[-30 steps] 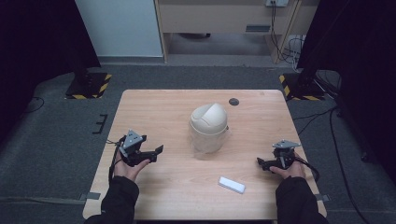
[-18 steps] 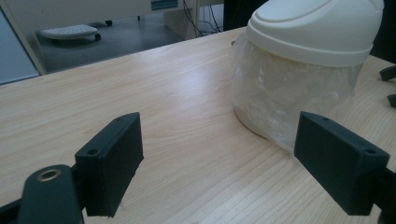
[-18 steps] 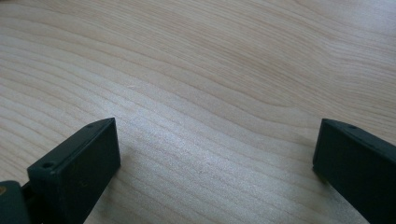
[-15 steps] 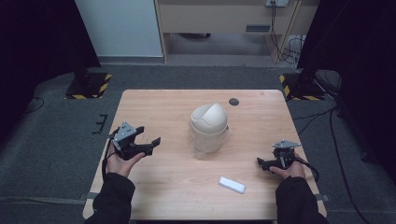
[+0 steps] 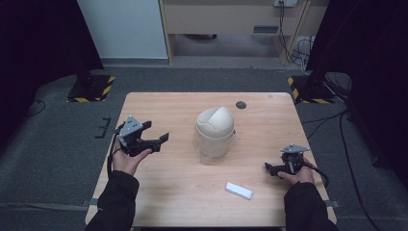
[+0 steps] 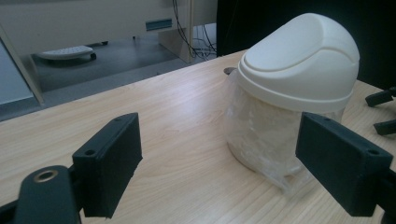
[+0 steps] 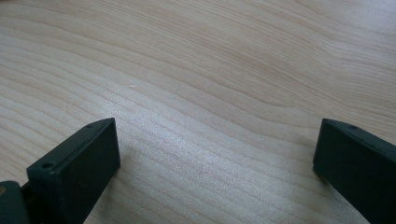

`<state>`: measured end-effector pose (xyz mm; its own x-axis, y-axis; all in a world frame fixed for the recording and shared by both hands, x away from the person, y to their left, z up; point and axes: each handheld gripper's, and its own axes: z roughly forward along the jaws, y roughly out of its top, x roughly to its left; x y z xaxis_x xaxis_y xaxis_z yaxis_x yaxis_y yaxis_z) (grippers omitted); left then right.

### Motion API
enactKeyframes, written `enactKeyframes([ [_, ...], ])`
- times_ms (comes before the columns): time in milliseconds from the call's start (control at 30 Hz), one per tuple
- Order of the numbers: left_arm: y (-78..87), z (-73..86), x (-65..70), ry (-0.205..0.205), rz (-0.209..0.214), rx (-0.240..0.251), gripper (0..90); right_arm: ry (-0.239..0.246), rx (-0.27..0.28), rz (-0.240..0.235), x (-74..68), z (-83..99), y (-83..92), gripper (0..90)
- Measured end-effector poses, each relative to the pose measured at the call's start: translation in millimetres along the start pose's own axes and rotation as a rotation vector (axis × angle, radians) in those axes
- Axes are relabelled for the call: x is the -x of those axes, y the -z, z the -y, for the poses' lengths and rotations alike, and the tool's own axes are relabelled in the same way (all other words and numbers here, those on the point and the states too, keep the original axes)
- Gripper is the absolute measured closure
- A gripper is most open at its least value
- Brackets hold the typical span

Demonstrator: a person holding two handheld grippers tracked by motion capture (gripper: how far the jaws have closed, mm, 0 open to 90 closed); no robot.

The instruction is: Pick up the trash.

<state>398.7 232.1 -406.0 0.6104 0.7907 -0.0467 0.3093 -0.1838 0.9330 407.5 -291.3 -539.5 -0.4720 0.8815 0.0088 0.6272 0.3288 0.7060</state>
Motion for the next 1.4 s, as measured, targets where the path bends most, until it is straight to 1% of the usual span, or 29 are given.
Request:
enactKeyframes([
  [167, -6.7, -6.3, 4.2, -0.012, 0.019, 0.002, 13.9, 0.000, 0.000, 0.000, 0.0, 0.0, 0.0, 0.7],
  [233, -12.2, -10.8, 7.1, -0.020, 0.032, 0.002, 14.0, 0.000, 0.000, 0.000, 0.0, 0.0, 0.0, 0.7],
  [300, -14.1, -12.5, 8.4, -0.021, 0.036, 0.004, 14.0, 0.001, -0.001, 0.000, 0.1, 0.0, 0.0, 0.7],
  [367, -19.7, -17.5, 12.3, -0.015, 0.052, 0.015, 14.0, 0.000, 0.000, 0.000, 0.0, 0.0, 0.0, 0.7],
  [767, -38.3, -36.7, 28.9, -0.055, 0.111, 0.019, 13.9, 0.000, 0.000, 0.000, 0.0, 0.0, 0.0, 0.7],
  [867, -41.1, -38.7, 31.4, -0.061, 0.121, 0.018, 13.8, 0.000, 0.000, 0.000, 0.0, 0.0, 0.0, 0.7],
  [900, -44.2, -40.3, 33.6, -0.063, 0.130, 0.016, 13.7, 0.000, 0.000, 0.000, 0.0, 0.0, 0.0, 0.7],
  [1167, -61.2, -44.8, 43.7, -0.087, 0.167, -0.009, 13.5, 0.000, 0.000, 0.000, 0.0, 0.0, 0.0, 0.7],
  [1200, -61.2, -44.8, 43.7, -0.087, 0.167, -0.009, 13.5, 0.000, 0.000, 0.000, 0.0, 0.0, 0.0, 0.7],
  [1300, -71.1, -44.7, 49.5, -0.093, 0.193, -0.018, 13.5, 0.000, 0.000, 0.000, 0.0, 0.0, 0.0, 0.7],
  [1400, -78.3, -42.9, 52.8, -0.094, 0.207, -0.029, 13.4, 0.000, 0.000, 0.000, 0.0, 0.0, 0.0, 0.7],
])
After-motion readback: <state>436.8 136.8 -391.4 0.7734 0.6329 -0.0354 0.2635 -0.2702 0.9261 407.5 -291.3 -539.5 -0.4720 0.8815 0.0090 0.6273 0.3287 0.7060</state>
